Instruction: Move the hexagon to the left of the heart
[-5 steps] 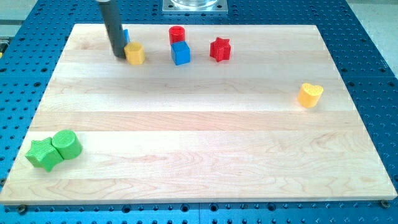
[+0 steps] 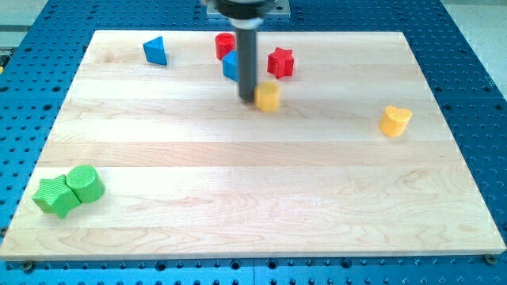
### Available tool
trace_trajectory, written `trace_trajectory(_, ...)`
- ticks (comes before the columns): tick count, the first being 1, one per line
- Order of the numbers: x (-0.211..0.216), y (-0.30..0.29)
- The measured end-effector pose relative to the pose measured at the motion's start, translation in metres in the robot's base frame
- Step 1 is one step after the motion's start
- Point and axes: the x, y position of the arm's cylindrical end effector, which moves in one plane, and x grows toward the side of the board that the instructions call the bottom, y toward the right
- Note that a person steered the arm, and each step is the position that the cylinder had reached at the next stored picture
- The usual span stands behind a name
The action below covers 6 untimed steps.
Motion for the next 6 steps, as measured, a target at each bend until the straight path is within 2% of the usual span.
trace_trajectory(1,0.022,0.062)
trace_trajectory(2,0.023,0.033)
trace_trajectory(3,0.035,0.057)
trace_trajectory(4,0.041,0.119)
trace_trajectory(6,0.041,0.109)
